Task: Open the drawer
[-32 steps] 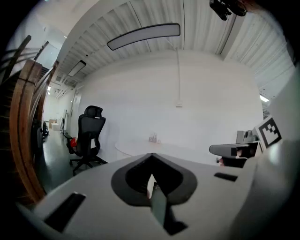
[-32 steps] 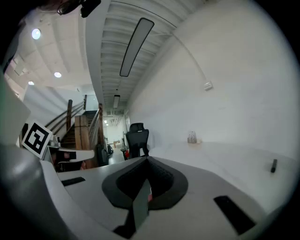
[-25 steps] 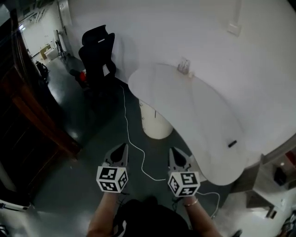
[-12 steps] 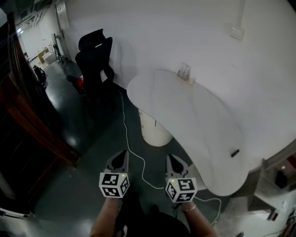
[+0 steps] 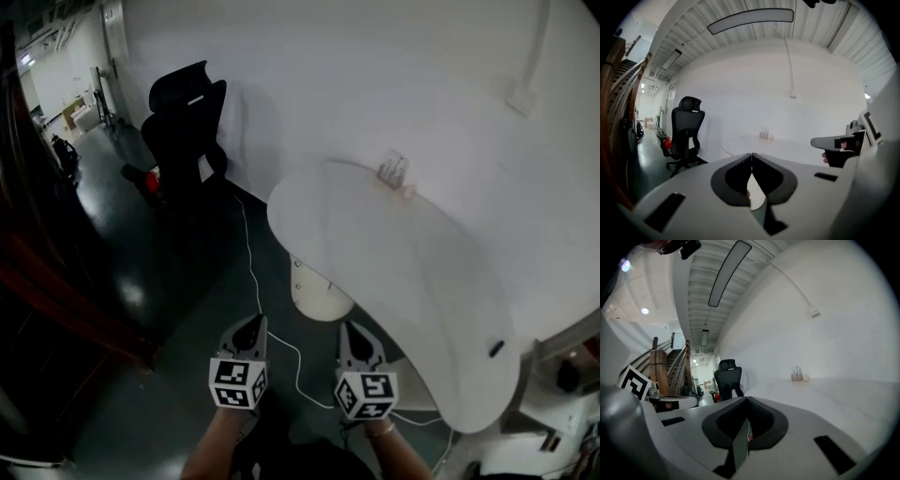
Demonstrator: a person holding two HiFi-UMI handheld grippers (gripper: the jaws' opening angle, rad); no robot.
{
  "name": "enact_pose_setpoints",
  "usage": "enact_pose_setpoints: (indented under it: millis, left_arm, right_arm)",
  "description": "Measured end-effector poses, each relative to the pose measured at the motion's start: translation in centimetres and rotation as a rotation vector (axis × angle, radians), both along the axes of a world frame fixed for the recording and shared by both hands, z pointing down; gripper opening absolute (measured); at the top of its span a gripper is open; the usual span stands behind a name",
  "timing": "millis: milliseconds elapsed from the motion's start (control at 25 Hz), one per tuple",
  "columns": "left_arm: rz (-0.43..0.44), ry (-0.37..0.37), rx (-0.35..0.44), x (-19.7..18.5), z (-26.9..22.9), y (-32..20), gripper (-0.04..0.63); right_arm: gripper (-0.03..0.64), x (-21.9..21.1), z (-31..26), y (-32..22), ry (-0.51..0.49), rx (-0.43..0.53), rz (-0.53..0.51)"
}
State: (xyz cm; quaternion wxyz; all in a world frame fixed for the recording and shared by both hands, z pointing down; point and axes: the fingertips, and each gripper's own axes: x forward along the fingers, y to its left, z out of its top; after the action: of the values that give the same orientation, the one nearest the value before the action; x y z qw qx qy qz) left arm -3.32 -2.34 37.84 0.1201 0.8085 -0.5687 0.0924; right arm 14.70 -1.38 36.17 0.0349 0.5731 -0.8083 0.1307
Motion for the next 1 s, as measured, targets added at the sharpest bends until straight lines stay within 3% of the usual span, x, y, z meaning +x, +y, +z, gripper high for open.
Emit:
enact_pose_setpoints:
  millis: [440,800,1000]
  left_arm:
    - [0.117,0.005,-0.042,-4.8,3.8,-11.2,0.014]
    - [0.172,-0.025,-0.061,-4.8,7.6,-16.3,0.094]
    - [0.202,-0.062,-0.076,-2.6,11.5,-18.3,0.12]
  right_arm:
    - [0.003,-5.5,2.9,-7.7,0.047,-0.058,0.102]
    - [0.003,-7.3,6.4,-10.7,0.069,-0.108,0.112]
    - [0.003,-7.1,9.2,-12.1,0.081,-0.13,0.094]
